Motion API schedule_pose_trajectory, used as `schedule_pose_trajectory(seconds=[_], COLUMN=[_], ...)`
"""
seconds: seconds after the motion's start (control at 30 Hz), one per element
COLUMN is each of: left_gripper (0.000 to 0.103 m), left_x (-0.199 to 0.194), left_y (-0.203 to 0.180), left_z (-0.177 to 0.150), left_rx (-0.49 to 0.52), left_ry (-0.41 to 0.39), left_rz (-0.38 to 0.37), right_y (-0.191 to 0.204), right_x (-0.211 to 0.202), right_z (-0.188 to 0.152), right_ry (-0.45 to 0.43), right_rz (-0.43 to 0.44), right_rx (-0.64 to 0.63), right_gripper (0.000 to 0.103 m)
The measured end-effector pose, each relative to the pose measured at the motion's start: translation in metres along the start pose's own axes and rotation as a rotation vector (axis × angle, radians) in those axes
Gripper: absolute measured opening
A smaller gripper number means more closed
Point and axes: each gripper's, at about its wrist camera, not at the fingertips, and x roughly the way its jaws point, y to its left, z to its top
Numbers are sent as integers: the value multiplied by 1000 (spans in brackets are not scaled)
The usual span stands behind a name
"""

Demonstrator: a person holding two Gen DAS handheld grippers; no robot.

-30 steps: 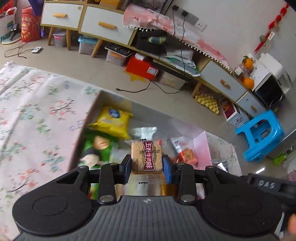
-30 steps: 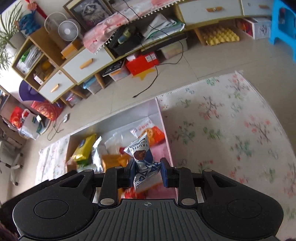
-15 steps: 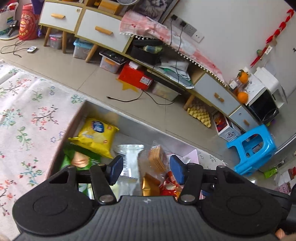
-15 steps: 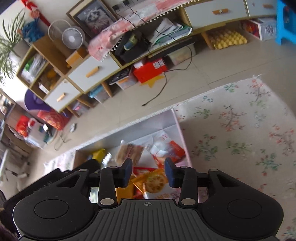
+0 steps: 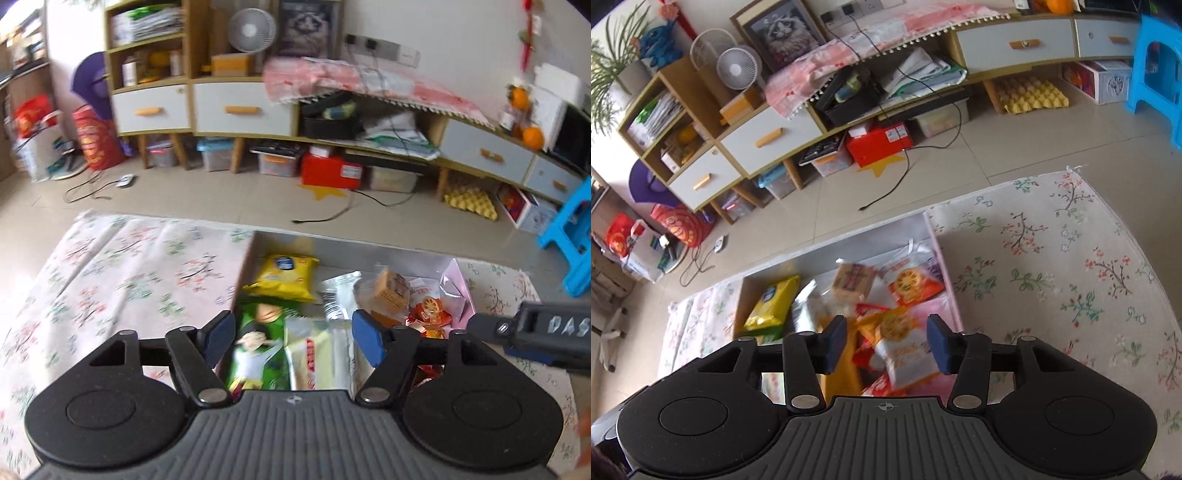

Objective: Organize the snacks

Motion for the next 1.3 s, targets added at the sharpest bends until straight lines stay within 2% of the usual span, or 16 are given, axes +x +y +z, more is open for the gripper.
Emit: schedule_pose_trajectory(seconds=[0.07,0.2,0.47,0.57,0.6,0.67,0.7,0.73,0.9,1.0,1.07,1.17,1.23,1.3], left_gripper=[67,68,68,69,69,77,82,81,81,87,90,93,96,101], left_x=[-9,-28,-69,-84,-91,-108,-113,-116,-125,-130,-130,-129,-130,-129], left_y=[1,1,6,5,7,10,11,12,17,16,15,21,22,22], left_z=[-1,-7,-21,-35,-39,-53,-60,-66,-83,-89,-92,-97,-99,-97], left_rx=[-11,26,-31,3,2,1,12,26,71,121,148,134,127,127], left_ry=[-13,-41,-86,-77,-90,-145,-155,-148,-157,-189,-191,-171,-184,-194], left_rz=[21,59,11,9,2,-22,-23,-20,-12,11,16,3,9,19], right_y=[10,25,38,42,43,45,44,42,35,32,33,35,29,27], right_x=[-5,-21,-69,-94,-103,-120,-127,-133,-155,-157,-156,-158,-159,-153], right_z=[-7,-21,-50,-70,-76,-91,-101,-109,-145,-159,-170,-174,-174,-170], right_ry=[1,-14,-56,-86,-105,-153,-177,-193,-243,-247,-244,-252,-250,-235], right_rz=[-10,-1,2,-20,-41,-54,-51,-54,-79,-103,-125,-117,-86,-120], right_rx=[-14,-28,-34,-104,-127,-185,-213,-229,-281,-316,-371,-406,-387,-371], right_gripper=[52,52,54,57,57,57,63,72,73,82,83,88,97,97])
